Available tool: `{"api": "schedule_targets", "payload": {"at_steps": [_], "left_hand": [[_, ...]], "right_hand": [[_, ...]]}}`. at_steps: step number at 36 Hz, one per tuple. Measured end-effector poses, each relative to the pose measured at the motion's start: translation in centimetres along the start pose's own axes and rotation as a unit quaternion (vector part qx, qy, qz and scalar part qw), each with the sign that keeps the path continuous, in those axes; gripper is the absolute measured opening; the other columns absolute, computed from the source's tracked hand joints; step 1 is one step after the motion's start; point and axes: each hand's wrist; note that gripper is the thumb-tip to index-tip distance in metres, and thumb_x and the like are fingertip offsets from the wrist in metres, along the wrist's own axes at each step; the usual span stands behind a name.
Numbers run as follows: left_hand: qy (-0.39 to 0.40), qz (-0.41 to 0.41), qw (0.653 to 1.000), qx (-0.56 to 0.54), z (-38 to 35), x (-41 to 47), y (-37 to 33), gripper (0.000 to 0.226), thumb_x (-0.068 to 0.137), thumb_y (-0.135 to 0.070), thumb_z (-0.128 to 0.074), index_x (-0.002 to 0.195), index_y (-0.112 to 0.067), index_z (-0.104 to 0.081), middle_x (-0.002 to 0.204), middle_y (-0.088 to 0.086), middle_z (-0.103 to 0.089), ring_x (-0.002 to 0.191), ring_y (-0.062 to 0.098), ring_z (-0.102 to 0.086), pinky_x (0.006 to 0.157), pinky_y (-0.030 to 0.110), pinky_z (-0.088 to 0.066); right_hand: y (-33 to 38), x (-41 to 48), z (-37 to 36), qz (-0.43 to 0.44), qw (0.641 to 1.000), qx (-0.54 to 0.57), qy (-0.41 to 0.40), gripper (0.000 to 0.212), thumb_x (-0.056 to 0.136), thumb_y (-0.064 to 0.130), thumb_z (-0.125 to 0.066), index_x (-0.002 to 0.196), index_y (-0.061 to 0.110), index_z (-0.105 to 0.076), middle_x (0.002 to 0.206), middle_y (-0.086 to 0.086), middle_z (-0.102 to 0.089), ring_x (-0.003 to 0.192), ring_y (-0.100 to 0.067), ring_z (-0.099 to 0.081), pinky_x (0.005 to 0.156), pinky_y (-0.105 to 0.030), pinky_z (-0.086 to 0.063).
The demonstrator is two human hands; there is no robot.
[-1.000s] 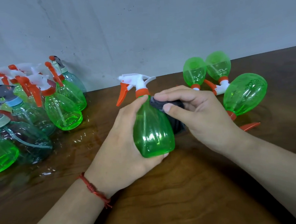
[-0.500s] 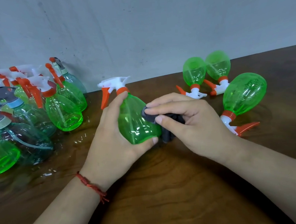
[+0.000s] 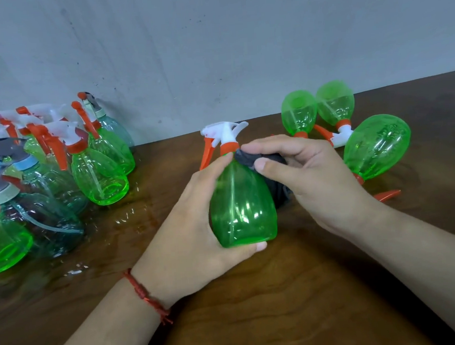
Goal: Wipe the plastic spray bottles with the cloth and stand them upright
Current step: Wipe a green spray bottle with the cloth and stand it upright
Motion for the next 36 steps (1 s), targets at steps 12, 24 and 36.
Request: {"api": "schedule_targets", "payload": {"at_steps": [12, 24, 36], "left_hand": [[-0.186, 0.124, 0.973, -0.055, 0.8, 0.4, 1.2, 0.114, 0.066, -0.047, -0.099, 0.161, -0.035, -0.036, 0.149, -0.016, -0.058, 0.134, 0.000, -0.058, 0.114, 0.026, -0.049], [-0.053, 0.039, 0.997, -0.046, 0.0, 0.0, 0.5, 0.117, 0.068, -0.036, -0.102, 0.164, -0.033, -0.035, 0.159, -0.013, -0.048, 0.149, 0.014, -0.049, 0.123, 0.041, -0.042], [0.038, 0.031, 0.991, -0.125, 0.0, -0.3, 0.1, 0.123, 0.070, -0.016, -0.101, 0.163, -0.037, -0.024, 0.149, -0.014, -0.056, 0.132, 0.018, -0.064, 0.109, 0.032, -0.053]], "right_hand": [[-0.4, -1.4, -1.2, 0.073, 0.983, -0.150, 0.076, 0.030, 0.094, -0.008, -0.073, 0.111, 0.015, -0.083, 0.119, 0.005, -0.075, 0.119, -0.021, -0.070, 0.103, -0.038, -0.056], [-0.1, -0.3, -0.5, 0.043, 0.993, -0.108, 0.004, 0.029, 0.097, -0.006, -0.069, 0.115, 0.014, -0.081, 0.118, 0.002, -0.078, 0.119, -0.014, -0.070, 0.103, -0.027, -0.054], [0.7, -0.1, -0.1, -0.035, 0.999, 0.015, 0.003, 0.027, 0.096, -0.008, -0.068, 0.112, 0.011, -0.080, 0.110, -0.001, -0.080, 0.111, -0.014, -0.074, 0.101, -0.029, -0.055]]}}
Point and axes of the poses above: each hand's wrist, its own x-axis towards the middle knuckle, its own z-axis out of the back of the hand, y = z × x
